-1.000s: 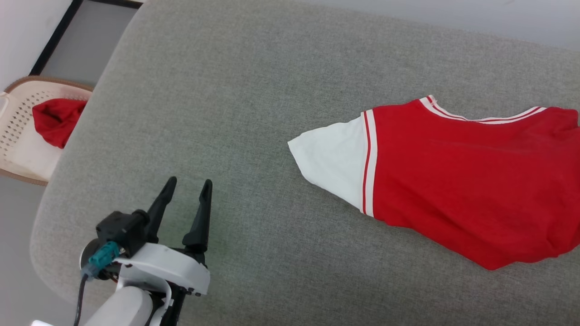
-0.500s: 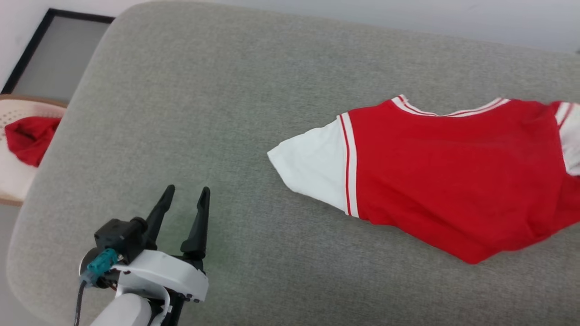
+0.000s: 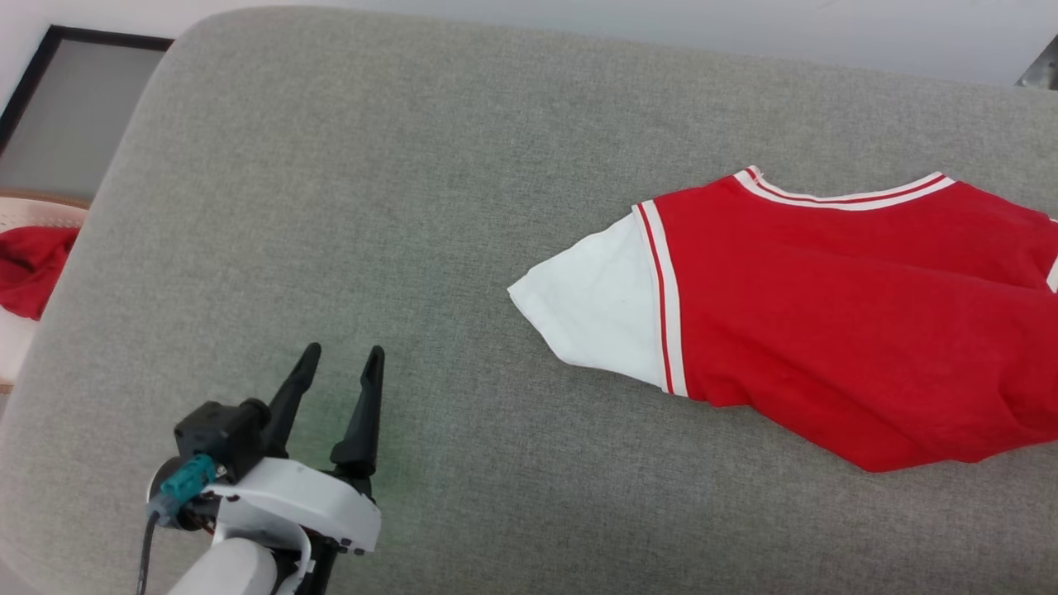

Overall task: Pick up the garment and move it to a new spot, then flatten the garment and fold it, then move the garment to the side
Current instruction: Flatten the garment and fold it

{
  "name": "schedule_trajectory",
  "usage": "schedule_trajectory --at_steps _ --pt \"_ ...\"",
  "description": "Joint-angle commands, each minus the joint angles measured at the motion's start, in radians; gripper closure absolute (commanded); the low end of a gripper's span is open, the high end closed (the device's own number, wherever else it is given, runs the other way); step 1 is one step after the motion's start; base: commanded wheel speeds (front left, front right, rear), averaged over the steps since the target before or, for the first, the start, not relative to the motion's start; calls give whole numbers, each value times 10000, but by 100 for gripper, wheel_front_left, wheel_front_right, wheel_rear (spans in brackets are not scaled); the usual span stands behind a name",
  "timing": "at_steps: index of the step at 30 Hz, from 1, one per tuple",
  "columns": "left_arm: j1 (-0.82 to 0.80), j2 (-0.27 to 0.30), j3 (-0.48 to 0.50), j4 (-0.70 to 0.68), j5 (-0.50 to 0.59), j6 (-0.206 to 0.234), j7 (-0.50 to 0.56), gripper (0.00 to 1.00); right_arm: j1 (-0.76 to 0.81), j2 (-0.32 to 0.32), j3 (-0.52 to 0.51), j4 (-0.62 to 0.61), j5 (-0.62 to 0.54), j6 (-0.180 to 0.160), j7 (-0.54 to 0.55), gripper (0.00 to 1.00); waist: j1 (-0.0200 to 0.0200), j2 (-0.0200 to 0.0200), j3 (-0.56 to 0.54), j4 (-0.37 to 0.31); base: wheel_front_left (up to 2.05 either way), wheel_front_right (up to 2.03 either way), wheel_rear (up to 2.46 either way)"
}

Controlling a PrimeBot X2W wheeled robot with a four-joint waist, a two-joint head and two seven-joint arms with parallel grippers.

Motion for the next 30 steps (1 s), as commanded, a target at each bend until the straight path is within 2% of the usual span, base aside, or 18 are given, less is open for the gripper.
schedule_trajectory --at_steps 1,2,3,8,11,16,20,25,30 --pt "12 37 20 7 -12 -26 1 0 123 76 -115 23 -109 -6 -105 67 0 0 -13 1 0 0 0" --pt "17 60 38 14 -33 -24 -4 0 226 225 -315 59 -226 -6 -210 26 0 0 -23 -7 0 0 0" --pt "33 81 58 30 -47 -9 5 0 385 409 -441 69 -217 -6 -274 0 0 0 -45 -25 0 0 0" --pt "166 241 199 -27 -120 102 50 0 1037 1339 -1470 -318 38 -6 -1196 0 0 0 -225 -231 0 0 0" --pt "146 450 284 -145 -161 81 108 0 1555 1800 -1978 -1053 360 -7 -2038 0 0 0 -345 -390 0 0 0" --pt "-239 1087 483 -414 13 26 412 0 2510 2529 -2492 -2312 442 -7 -3486 0 0 0 -548 -701 0 0 0" --pt "-832 1771 622 -687 143 -172 924 0 3228 3401 -2809 -3162 327 -7 -4417 0 0 0 -713 -997 0 0 0" --pt "-1985 2580 667 -918 282 -635 1867 0 3958 4459 -2878 -3984 -14 -7 -5116 0 0 0 -910 -1539 0 0 0" --pt "-3407 2929 450 -593 -228 -1653 3326 0 4341 5200 -2866 -4602 -324 -7 -5674 0 0 0 -941 -2170 0 0 0"
